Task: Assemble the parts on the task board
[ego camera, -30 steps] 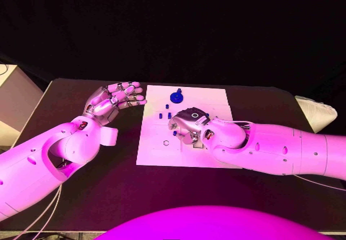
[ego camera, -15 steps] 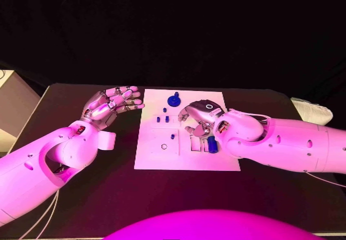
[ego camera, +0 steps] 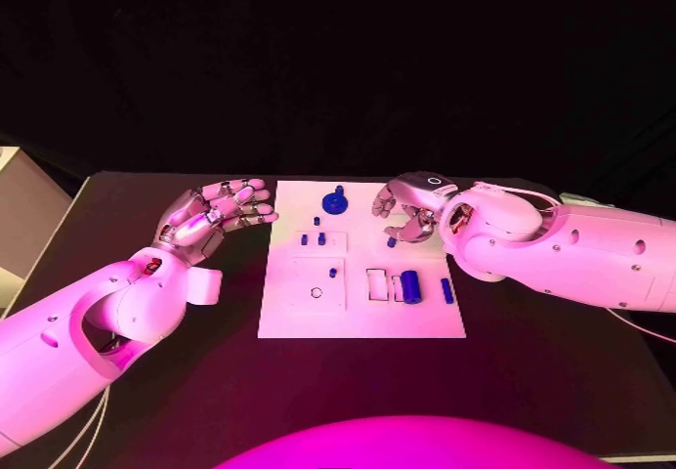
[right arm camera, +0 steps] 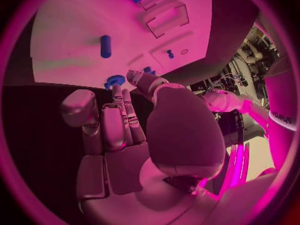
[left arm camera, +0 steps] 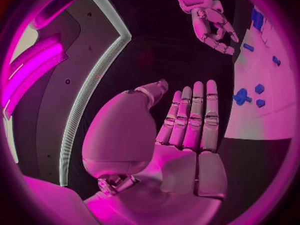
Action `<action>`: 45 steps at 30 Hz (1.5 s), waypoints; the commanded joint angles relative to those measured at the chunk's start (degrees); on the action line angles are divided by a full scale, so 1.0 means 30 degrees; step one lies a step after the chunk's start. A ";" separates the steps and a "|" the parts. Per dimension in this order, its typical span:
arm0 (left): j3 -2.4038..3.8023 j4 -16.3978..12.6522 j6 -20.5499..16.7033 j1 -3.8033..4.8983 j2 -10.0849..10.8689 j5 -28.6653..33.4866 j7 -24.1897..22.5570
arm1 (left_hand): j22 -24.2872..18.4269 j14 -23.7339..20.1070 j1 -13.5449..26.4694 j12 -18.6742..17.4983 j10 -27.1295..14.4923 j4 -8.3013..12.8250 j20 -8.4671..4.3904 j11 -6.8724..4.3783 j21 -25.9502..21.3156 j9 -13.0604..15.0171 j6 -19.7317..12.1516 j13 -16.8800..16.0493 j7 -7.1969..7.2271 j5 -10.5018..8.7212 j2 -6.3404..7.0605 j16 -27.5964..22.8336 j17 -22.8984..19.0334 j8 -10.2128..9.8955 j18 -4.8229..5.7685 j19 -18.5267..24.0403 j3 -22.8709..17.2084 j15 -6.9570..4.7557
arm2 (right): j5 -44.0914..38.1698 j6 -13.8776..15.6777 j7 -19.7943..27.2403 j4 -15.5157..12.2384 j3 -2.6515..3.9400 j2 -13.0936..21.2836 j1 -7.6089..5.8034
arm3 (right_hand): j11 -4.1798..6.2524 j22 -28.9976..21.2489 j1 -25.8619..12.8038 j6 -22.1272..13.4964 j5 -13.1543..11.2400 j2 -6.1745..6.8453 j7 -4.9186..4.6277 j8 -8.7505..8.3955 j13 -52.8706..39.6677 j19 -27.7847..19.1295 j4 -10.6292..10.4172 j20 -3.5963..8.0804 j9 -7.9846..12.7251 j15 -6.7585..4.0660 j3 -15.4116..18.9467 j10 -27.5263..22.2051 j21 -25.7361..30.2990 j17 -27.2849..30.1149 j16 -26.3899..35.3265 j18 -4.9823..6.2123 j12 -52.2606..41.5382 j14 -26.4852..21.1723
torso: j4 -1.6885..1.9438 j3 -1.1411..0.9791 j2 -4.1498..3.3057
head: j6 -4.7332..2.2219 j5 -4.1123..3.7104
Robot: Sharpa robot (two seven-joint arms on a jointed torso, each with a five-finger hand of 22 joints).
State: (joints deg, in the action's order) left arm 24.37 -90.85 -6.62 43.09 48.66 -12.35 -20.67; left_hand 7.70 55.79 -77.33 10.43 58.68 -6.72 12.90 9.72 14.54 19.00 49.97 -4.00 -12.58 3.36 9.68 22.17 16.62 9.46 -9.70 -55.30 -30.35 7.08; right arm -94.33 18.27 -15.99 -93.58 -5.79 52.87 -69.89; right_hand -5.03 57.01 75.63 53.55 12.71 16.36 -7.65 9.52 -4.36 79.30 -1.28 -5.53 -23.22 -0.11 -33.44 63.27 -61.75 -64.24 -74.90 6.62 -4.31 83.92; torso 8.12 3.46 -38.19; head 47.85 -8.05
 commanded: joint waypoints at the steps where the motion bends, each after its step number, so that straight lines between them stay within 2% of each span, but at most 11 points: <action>1: 0.0012 -0.0082 0.0313 -0.0082 0.0020 -0.0013 -0.0143 | -0.0016 0.0086 -0.0095 0.0020 -0.0042 -0.0015 0.0066 0.0096 -0.0119 -0.0029 -0.0137 -0.0027 -0.0325 -0.0075 -0.0146 -0.0108 0.0017 0.0106 -0.0235 -0.0131 0.0109 0.0011 | -0.0164 -0.1541 0.0297 0.0507 -0.0034 -0.0208 -0.0026 | -0.0046 0.0026 0.0024 -0.0016 -0.0101 0.0075 0.0099 -0.0123 -0.0001 0.0188 -0.0001 0.0014 0.0021 0.0038 0.0214 -0.0064 -0.0041 -0.0032 -0.0095 0.0007 0.0087 0.0403 | 0.0038 0.0030 0.0009 | 0.0049 0.0004; 4: 0.0012 -0.0091 0.0321 -0.0124 0.0028 -0.0012 -0.0148 | -0.0016 0.0086 -0.0095 0.0020 -0.0042 -0.0015 0.0066 0.0096 -0.0119 -0.0029 -0.0137 -0.0027 -0.0325 -0.0075 -0.0146 -0.0108 0.0017 0.0106 -0.0235 -0.0131 0.0109 0.0011 | -0.0302 -0.1941 0.0357 0.0979 -0.0083 -0.0397 0.0007 | -0.0056 -0.0003 0.0076 -0.0052 -0.0108 0.0072 0.0128 -0.0164 0.0007 0.0195 -0.0005 0.0010 0.0034 0.0047 0.0413 -0.0152 0.0002 0.0003 -0.0087 0.0010 0.0127 0.0394 | 0.0111 0.0038 0.0003 | 0.0134 0.0044; 8: 0.0013 -0.0082 0.0306 -0.0147 0.0047 -0.0012 -0.0156 | -0.0016 0.0086 -0.0095 0.0020 -0.0042 -0.0015 0.0066 0.0096 -0.0119 -0.0029 -0.0137 -0.0027 -0.0325 -0.0075 -0.0146 -0.0108 0.0017 0.0106 -0.0235 -0.0131 0.0109 0.0011 | -0.0389 -0.2468 0.0375 0.1342 -0.0151 -0.0583 0.0086 | -0.0057 -0.0008 0.0077 -0.0047 -0.0104 0.0073 0.0125 -0.0171 0.0005 0.0201 -0.0018 0.0009 0.0036 0.0050 0.0518 -0.0173 0.0014 -0.0011 -0.0101 0.0010 0.0131 0.0396 | 0.0136 0.0052 -0.0010 | 0.0160 0.0049; 20: 0.0013 -0.0036 0.0302 -0.0163 0.0038 -0.0011 -0.0163 | -0.0016 0.0086 -0.0095 0.0020 -0.0042 -0.0015 0.0066 0.0096 -0.0119 -0.0029 -0.0137 -0.0027 -0.0325 -0.0075 -0.0146 -0.0108 0.0017 0.0106 -0.0235 -0.0131 0.0109 0.0011 | -0.0914 -0.3244 0.0106 0.1720 -0.0212 -0.0787 0.0287 | -0.0047 -0.0078 0.0141 0.0102 0.0011 0.0020 0.0126 -0.0129 -0.0019 0.0200 -0.0077 0.0008 0.0018 0.0046 0.0773 -0.0148 0.0105 0.0017 -0.0103 0.0022 0.0100 0.0386 | 0.0076 0.0014 0.0001 | 0.0207 0.0113; 29: 0.0013 -0.0006 0.0313 -0.0167 0.0006 -0.0011 -0.0171 | -0.0016 0.0086 -0.0095 0.0020 -0.0042 -0.0015 0.0066 0.0096 -0.0119 -0.0029 -0.0137 -0.0027 -0.0325 -0.0075 -0.0146 -0.0108 0.0017 0.0106 -0.0235 -0.0131 0.0109 0.0011 | -0.0954 -0.3354 0.0078 0.1865 -0.0223 -0.0885 0.0461 | -0.0018 -0.0027 0.0201 0.0272 0.0088 -0.0047 0.0075 -0.0076 -0.0057 0.0234 -0.0152 0.0019 -0.0001 0.0026 0.0879 -0.0015 0.0086 0.0018 -0.0116 0.0014 0.0032 0.0382 | 0.0080 0.0002 0.0000 | 0.0201 0.0097; 33: 0.0013 0.0009 0.0311 -0.0169 -0.0002 -0.0010 -0.0173 | -0.0042 0.0087 -0.0094 0.0027 -0.0056 -0.0031 0.0069 0.0099 -0.0156 -0.0044 -0.0155 -0.0029 -0.0328 -0.0075 -0.0159 -0.0145 0.0058 0.0127 -0.0235 -0.0150 0.0130 0.0014 | -0.1066 -0.3005 0.0054 0.1966 -0.0227 -0.0943 0.0531 | -0.0003 0.0145 0.0516 0.0666 0.0134 -0.0363 0.0023 0.0057 -0.0089 0.0349 -0.0264 0.0050 -0.0042 -0.0001 0.0512 0.0208 -0.0033 -0.0014 -0.0163 -0.0022 -0.0028 0.0389 | 0.0096 0.0010 -0.0005 | 0.0204 0.0085; 37: 0.0013 0.0020 0.0313 -0.0170 -0.0008 -0.0010 -0.0166 | -0.0042 0.0087 -0.0094 0.0027 -0.0056 -0.0031 0.0069 0.0099 -0.0156 -0.0044 -0.0155 -0.0029 -0.0328 -0.0075 -0.0159 -0.0145 0.0058 0.0127 -0.0235 -0.0150 0.0130 0.0014 | -0.1164 -0.2694 0.0031 0.1988 -0.0229 -0.0968 0.0569 | 0.0119 0.0602 0.0865 0.1357 -0.0015 -0.0741 -0.0031 0.0349 -0.0126 0.0565 -0.0354 0.0142 -0.0173 -0.0104 -0.0500 0.0914 -0.0401 -0.0201 -0.0341 -0.0102 -0.0186 0.0452 | 0.0100 0.0023 -0.0008 | 0.0237 0.0111; 45: 0.0013 0.0038 0.0321 -0.0172 -0.0018 -0.0009 -0.0154 | -0.0047 0.0088 -0.0088 0.0029 -0.0057 -0.0041 0.0070 0.0100 -0.0163 -0.0047 -0.0157 -0.0029 -0.0330 -0.0075 -0.0167 -0.0151 0.0067 0.0132 -0.0235 -0.0153 0.0135 0.0015 | -0.1580 -0.1813 -0.0101 0.2015 -0.0231 -0.0984 0.0613 | 0.0542 0.1064 0.1227 0.2427 -0.0799 -0.1501 0.0220 0.0998 -0.0317 0.0703 -0.0182 0.0440 -0.0604 -0.0438 -0.1732 0.2444 -0.0734 -0.0345 -0.0506 -0.0164 -0.0516 0.0493 | 0.0068 0.0010 -0.0013 | 0.0236 0.0121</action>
State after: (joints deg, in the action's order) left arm 24.37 -90.69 -6.62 42.61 48.74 -12.35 -20.70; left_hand 7.62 55.79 -77.33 10.43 58.68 -6.88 13.11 9.72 14.18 18.91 49.76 -3.99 -12.79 3.36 9.68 21.94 16.75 9.45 -9.70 -55.50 -30.18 7.08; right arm -97.49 10.88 -15.90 -87.59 -6.47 49.96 -68.13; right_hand -4.95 60.09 78.82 60.50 10.50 13.17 -6.92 12.26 -4.64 81.17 -1.90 -4.51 -24.92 -0.96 -38.24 68.54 -63.58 -65.20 -76.19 6.63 -5.49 83.94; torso 8.37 3.49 -38.22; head 48.55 -7.68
